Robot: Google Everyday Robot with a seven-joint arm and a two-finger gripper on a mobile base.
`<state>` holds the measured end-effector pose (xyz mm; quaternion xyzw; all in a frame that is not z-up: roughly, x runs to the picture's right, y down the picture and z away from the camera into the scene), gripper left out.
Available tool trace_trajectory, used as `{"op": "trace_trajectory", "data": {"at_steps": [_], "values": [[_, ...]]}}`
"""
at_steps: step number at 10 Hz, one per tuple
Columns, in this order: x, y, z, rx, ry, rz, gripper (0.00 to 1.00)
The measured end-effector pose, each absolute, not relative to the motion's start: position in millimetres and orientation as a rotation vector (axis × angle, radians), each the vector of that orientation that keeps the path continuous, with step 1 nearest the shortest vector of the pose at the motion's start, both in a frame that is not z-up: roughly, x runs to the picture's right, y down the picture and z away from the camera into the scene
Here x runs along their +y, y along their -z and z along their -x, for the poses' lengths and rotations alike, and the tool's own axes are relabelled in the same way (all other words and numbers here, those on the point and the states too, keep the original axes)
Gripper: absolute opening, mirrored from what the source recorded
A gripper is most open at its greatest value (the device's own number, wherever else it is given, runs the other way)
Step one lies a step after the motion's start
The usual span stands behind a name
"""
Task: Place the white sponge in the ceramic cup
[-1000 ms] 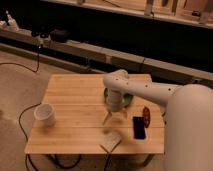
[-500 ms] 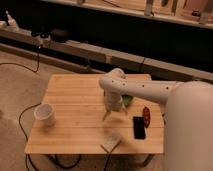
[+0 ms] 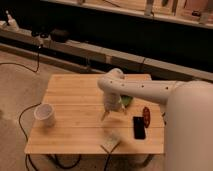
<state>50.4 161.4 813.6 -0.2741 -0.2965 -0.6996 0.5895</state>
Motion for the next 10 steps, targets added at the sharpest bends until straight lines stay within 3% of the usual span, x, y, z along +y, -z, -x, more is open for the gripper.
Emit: {"op": "trace_trajectory", "data": {"at_steps": [6, 10], "values": [[188, -779, -50, -0.528, 1.215, 0.688, 0.8], [197, -774, -47, -0.538, 1.144, 0.702, 0.8]]}}
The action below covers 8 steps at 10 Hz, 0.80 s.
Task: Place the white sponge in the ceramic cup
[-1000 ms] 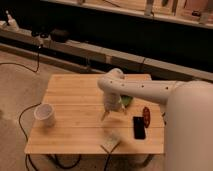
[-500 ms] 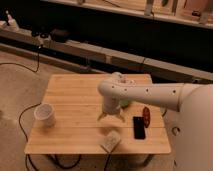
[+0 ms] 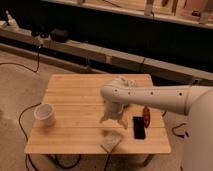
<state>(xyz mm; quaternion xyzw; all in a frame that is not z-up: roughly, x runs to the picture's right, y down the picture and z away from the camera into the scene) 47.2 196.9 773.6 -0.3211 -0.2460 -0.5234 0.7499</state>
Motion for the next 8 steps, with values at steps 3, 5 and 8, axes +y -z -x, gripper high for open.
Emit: {"op": "trace_trajectory", "data": {"at_steps": [3, 5, 8], "values": [[216, -776, -45, -0.631, 1.052, 0.66, 0.8], [231, -777, -57, -0.647, 1.009, 0.667, 0.8], [250, -781, -63, -0.685, 0.979, 0.693, 0.8]]}}
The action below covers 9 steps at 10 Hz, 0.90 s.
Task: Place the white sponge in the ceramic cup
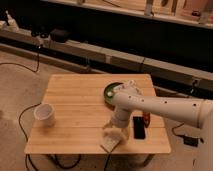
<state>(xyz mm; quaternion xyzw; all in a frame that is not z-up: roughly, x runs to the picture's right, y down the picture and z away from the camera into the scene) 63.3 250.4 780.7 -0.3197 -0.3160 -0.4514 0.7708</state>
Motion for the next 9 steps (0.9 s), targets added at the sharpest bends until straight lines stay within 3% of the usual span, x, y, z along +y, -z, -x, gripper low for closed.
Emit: {"op": "trace_trajectory", "data": {"at_steps": [5, 9], "values": [[271, -799, -64, -0.709, 0.976, 0.715, 0.77], [265, -805, -58, -0.708, 0.974, 0.707, 0.4]]}}
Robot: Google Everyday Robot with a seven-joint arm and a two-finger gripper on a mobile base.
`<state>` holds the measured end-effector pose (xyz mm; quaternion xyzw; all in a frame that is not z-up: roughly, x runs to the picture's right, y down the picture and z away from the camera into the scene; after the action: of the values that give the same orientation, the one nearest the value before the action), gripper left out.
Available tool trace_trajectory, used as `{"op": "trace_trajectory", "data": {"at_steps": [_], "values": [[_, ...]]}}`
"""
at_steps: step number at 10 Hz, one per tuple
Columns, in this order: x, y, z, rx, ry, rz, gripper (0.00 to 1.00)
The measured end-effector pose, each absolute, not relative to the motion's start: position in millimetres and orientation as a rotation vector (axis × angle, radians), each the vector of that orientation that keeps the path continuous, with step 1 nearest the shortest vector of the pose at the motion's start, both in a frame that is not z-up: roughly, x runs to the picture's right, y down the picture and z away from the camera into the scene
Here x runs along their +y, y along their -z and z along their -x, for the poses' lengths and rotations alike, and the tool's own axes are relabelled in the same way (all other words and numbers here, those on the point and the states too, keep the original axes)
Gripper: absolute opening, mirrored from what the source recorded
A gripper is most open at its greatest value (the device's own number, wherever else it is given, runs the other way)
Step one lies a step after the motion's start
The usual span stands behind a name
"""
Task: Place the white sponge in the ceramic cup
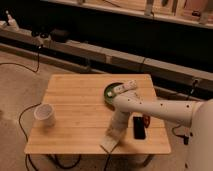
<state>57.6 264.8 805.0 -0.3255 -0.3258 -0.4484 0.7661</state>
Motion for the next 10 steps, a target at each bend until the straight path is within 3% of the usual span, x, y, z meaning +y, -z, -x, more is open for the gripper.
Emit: {"op": "trace_trajectory", "data": {"at_steps": [3, 7, 10], "values": [[258, -802, -51, -0.724, 0.972, 0.702, 0.12], [214, -788, -43, -0.761, 0.997, 0.621, 0.1], [144, -781, -32, -0.746, 1.095, 0.542, 0.1]]}}
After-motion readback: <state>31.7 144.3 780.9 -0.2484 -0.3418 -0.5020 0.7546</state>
